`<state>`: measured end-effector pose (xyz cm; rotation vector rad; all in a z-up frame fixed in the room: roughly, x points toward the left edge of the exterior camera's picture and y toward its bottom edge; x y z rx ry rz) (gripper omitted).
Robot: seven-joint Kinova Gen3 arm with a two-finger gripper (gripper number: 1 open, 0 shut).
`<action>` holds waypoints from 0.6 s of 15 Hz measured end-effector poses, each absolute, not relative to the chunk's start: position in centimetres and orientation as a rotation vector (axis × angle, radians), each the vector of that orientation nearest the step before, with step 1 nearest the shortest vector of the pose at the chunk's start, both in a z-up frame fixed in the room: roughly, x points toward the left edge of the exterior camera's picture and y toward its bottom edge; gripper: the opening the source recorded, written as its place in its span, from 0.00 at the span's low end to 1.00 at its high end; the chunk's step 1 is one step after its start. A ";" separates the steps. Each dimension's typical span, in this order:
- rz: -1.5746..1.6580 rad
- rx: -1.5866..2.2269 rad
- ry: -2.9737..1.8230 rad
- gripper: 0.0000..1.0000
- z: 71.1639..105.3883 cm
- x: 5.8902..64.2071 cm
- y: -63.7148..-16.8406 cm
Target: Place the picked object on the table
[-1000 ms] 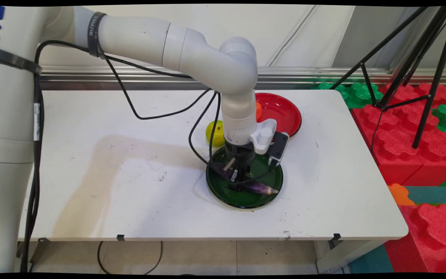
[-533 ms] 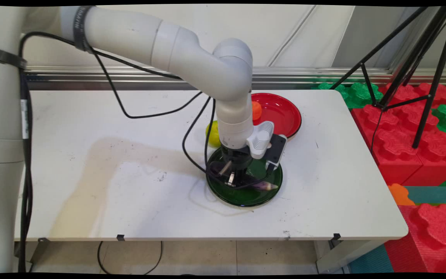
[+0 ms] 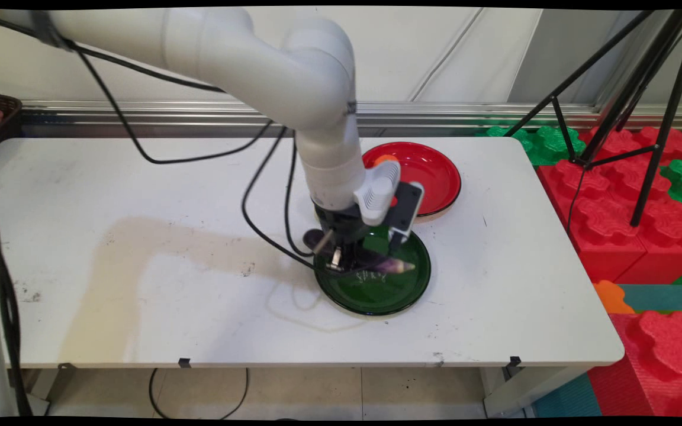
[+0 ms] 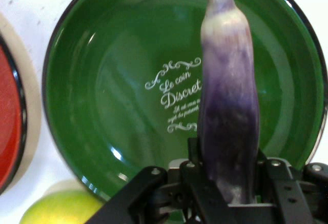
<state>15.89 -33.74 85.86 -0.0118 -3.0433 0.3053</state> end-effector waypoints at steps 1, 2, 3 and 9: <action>0.322 -0.006 -3.040 0.00 86.7 16.3 -33.5; 0.344 0.004 -3.036 0.00 87.8 16.9 -33.3; 0.367 0.017 -3.032 0.00 88.8 17.5 -33.1; 0.485 0.177 -2.970 0.00 94.6 21.5 -33.0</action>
